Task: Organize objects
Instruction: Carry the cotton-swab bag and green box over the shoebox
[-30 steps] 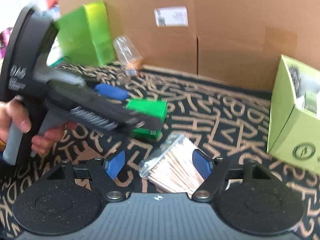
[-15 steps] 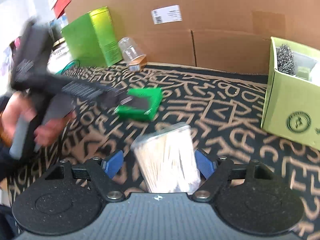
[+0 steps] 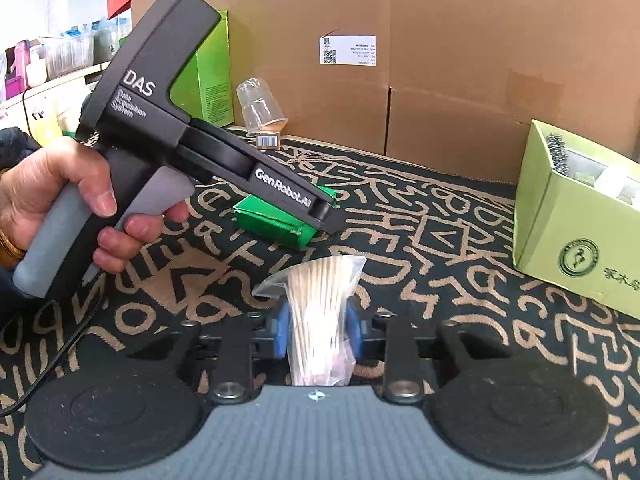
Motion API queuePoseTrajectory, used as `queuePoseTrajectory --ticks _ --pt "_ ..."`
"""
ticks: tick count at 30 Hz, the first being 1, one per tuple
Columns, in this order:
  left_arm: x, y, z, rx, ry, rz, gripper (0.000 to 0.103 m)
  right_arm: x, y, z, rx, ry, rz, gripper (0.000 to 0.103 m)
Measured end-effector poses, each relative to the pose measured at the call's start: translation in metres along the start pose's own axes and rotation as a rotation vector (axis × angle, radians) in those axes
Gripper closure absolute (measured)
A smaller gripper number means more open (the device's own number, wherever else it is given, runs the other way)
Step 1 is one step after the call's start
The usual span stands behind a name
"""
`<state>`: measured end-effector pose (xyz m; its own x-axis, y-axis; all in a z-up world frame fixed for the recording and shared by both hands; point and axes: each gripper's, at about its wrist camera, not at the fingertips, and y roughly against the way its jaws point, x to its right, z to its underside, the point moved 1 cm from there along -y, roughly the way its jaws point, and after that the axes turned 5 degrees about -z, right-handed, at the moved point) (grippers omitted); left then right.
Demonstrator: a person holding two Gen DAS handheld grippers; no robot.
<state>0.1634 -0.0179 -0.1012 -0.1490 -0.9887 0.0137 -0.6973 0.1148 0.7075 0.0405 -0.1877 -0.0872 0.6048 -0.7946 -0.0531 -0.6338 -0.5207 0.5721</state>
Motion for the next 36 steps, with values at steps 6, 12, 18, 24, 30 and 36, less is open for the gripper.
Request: queuePoseTrajectory --ticks 6,12,18,24,30,36 --pt "0.017 0.030 -0.008 0.048 -0.018 0.084 0.036 0.010 0.025 -0.001 0.053 -0.059 0.037 0.076" --pt "0.053 0.062 -0.041 0.144 -0.043 0.193 0.036 0.045 0.073 -0.011 0.174 -0.117 0.157 0.076" --pt "0.104 0.072 -0.085 0.207 -0.093 0.254 0.037 0.087 0.108 -0.023 0.281 -0.172 0.312 0.076" --pt "0.149 0.052 -0.127 0.205 -0.060 0.303 0.037 0.131 0.113 -0.036 0.347 -0.153 0.532 0.076" --pt "0.175 0.007 -0.152 0.175 0.009 0.328 0.037 0.181 0.087 -0.046 0.330 -0.149 0.677 0.076" --pt "0.189 -0.026 -0.162 0.155 0.026 0.332 0.037 0.219 0.067 -0.049 0.344 -0.205 0.687 0.076"
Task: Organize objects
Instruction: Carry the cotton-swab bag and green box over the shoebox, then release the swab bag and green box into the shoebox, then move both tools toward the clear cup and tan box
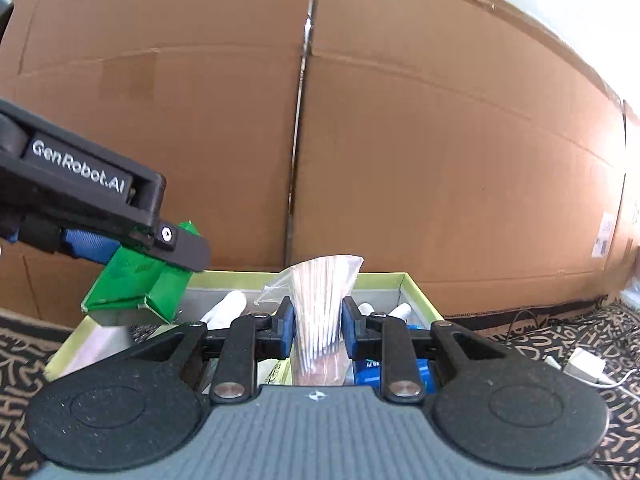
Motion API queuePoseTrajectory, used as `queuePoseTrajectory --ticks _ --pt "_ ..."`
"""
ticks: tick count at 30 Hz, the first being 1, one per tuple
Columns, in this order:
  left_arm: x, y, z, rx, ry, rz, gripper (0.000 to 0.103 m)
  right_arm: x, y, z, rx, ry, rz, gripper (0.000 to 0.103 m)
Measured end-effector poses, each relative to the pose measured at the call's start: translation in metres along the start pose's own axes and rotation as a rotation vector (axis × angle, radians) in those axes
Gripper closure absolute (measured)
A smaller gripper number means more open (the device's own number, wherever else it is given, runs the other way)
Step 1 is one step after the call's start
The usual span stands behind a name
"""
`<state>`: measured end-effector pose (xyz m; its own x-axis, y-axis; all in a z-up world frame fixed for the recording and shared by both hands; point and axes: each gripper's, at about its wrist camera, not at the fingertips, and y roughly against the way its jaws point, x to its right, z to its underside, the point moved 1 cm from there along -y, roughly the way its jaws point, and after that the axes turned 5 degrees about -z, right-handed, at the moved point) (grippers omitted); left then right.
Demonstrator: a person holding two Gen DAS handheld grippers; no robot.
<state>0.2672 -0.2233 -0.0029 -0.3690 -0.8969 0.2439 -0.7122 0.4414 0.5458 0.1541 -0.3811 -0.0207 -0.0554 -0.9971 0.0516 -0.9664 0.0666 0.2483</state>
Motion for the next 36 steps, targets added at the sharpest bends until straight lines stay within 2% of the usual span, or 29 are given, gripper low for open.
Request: queuePoseTrajectory --ticks 3,4,5,6,8,12,19,30,33,36 --pt "-0.003 -0.013 0.003 -0.003 0.015 -0.006 0.036 0.005 -0.015 0.004 -0.001 -0.014 -0.007 0.072" --pt "-0.004 -0.015 0.005 0.008 0.015 -0.011 0.032 0.005 -0.020 0.007 -0.006 -0.010 -0.024 0.069" --pt "-0.004 -0.016 0.008 0.026 0.012 -0.015 0.023 0.006 -0.024 0.010 -0.014 -0.001 -0.035 0.055" --pt "-0.005 -0.015 0.011 0.041 0.008 -0.023 0.001 0.006 -0.023 0.014 -0.016 0.013 -0.032 0.036" --pt "-0.006 -0.010 0.018 0.088 0.000 -0.052 0.000 0.006 -0.019 0.021 0.011 0.046 -0.004 0.026" --pt "-0.010 -0.006 0.025 0.083 0.000 -0.050 0.000 0.006 -0.014 0.028 0.029 0.069 0.015 0.021" --pt "-0.009 0.010 0.032 0.089 -0.031 -0.082 0.000 -0.003 0.000 0.028 0.003 0.044 0.005 0.021" --pt "-0.021 0.070 0.031 0.124 -0.028 -0.073 0.000 -0.022 0.039 -0.001 0.068 0.022 -0.038 0.018" --pt "-0.029 0.091 0.034 0.124 -0.006 -0.052 0.000 -0.032 0.054 -0.004 0.081 0.020 -0.055 0.016" --pt "-0.041 0.113 0.041 0.118 0.016 -0.066 0.000 -0.046 0.065 -0.004 0.087 0.020 -0.088 0.016"
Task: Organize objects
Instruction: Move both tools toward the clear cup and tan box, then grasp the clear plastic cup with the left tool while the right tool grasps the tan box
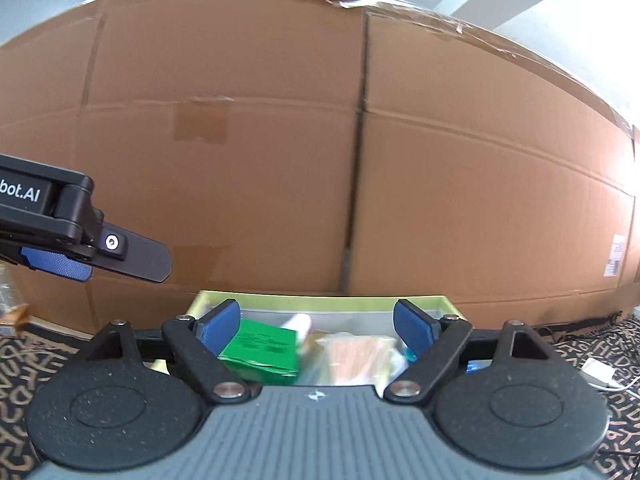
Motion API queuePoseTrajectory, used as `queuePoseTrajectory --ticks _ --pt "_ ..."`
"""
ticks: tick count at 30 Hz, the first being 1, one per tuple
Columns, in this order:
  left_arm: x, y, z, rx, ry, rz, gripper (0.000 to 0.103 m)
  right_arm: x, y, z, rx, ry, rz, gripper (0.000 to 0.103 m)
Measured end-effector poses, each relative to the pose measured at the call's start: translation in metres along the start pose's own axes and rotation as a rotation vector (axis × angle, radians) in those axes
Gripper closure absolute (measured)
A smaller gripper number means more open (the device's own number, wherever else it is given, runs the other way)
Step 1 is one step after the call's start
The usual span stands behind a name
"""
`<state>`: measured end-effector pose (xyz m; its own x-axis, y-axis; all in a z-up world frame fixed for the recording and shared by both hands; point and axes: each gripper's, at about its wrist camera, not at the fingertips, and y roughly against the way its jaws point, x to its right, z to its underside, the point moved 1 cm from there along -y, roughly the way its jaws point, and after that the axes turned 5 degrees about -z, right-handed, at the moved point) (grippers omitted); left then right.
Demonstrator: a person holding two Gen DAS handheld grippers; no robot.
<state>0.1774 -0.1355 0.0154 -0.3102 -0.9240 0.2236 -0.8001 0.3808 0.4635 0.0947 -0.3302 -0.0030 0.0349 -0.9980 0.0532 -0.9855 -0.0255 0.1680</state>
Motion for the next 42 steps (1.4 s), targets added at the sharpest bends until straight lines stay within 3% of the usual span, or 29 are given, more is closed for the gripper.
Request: queuePoseTrajectory --ticks 7,16,25,29,33,35,38,40,42 --pt "-0.046 0.033 0.025 -0.039 0.063 -0.093 0.000 -0.052 0.013 0.010 -0.029 0.021 -0.141 0.016" --pt "-0.136 0.057 0.054 -0.051 0.159 -0.308 0.000 -0.124 -0.002 0.048 -0.163 0.011 -0.310 0.016" --pt "-0.241 0.054 0.033 -0.027 0.292 -0.526 0.000 -0.171 -0.025 0.060 -0.222 -0.010 -0.405 0.016" --pt "-0.280 0.034 0.023 -0.050 0.329 -0.586 0.000 -0.185 -0.035 0.058 -0.240 -0.013 -0.435 0.016" --pt "-0.303 0.015 0.013 -0.055 0.307 -0.628 0.002 -0.204 -0.047 0.056 -0.262 0.006 -0.485 0.016" --pt "-0.311 0.005 0.009 -0.058 0.287 -0.630 0.008 -0.216 -0.055 0.055 -0.278 0.020 -0.515 0.016" --pt "-0.323 -0.006 0.003 -0.077 0.277 -0.626 0.024 -0.237 -0.072 0.052 -0.294 0.045 -0.555 0.016" --pt "-0.330 -0.010 0.002 -0.096 0.269 -0.604 0.051 -0.252 -0.085 0.050 -0.307 0.061 -0.575 0.018" --pt "-0.336 -0.012 0.003 -0.108 0.263 -0.582 0.053 -0.267 -0.100 0.049 -0.324 0.067 -0.599 0.026"
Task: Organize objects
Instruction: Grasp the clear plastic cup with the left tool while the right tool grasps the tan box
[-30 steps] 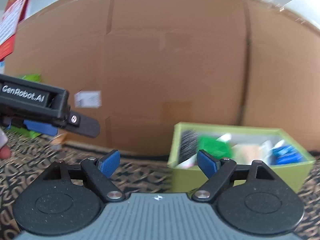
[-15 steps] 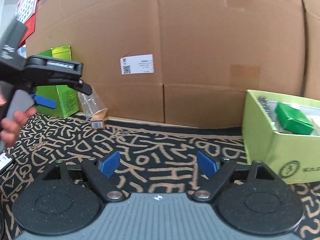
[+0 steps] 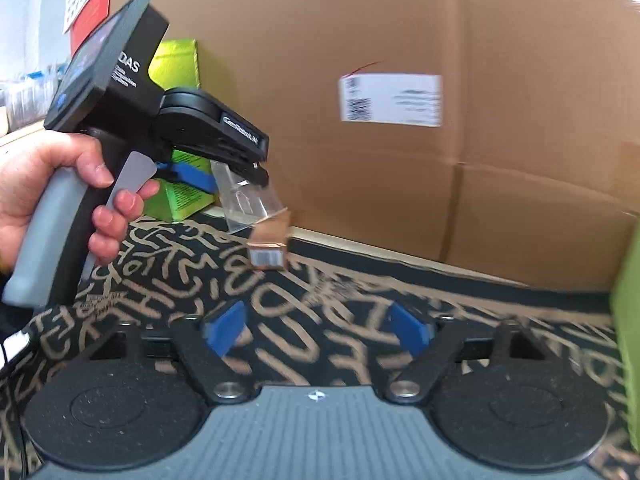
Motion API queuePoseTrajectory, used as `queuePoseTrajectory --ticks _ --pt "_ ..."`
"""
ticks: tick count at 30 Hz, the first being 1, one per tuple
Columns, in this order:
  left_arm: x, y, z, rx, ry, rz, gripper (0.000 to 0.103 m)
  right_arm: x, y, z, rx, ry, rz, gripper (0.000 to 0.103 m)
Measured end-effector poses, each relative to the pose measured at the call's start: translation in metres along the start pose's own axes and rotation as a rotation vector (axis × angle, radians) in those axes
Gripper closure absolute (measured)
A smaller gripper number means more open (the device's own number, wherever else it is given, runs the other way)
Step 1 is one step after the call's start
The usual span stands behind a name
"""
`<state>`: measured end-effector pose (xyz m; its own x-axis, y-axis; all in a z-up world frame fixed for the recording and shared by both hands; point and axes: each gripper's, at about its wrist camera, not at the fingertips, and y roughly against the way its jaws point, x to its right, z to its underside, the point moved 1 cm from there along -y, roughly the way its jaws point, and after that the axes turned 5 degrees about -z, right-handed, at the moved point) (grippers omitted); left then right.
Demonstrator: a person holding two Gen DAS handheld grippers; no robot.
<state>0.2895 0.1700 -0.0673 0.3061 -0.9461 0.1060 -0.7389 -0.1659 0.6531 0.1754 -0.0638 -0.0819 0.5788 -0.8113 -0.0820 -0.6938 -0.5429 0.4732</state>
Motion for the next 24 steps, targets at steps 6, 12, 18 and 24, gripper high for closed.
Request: queuePoseTrajectory --ticks 6,12,18,24 --pt "-0.010 0.001 -0.003 0.006 -0.029 0.023 0.052 -0.012 -0.050 -0.022 -0.048 -0.015 -0.047 0.035" --pt "-0.016 -0.003 -0.005 -0.003 -0.030 0.013 0.038 -0.020 -0.079 -0.036 -0.068 -0.021 -0.034 0.039" --pt "-0.022 -0.009 -0.004 -0.021 -0.028 0.028 0.051 -0.015 -0.091 -0.041 -0.099 -0.036 -0.034 0.068" --pt "-0.024 -0.011 0.003 -0.054 -0.053 0.043 0.057 -0.006 -0.063 -0.028 -0.090 -0.028 -0.002 0.068"
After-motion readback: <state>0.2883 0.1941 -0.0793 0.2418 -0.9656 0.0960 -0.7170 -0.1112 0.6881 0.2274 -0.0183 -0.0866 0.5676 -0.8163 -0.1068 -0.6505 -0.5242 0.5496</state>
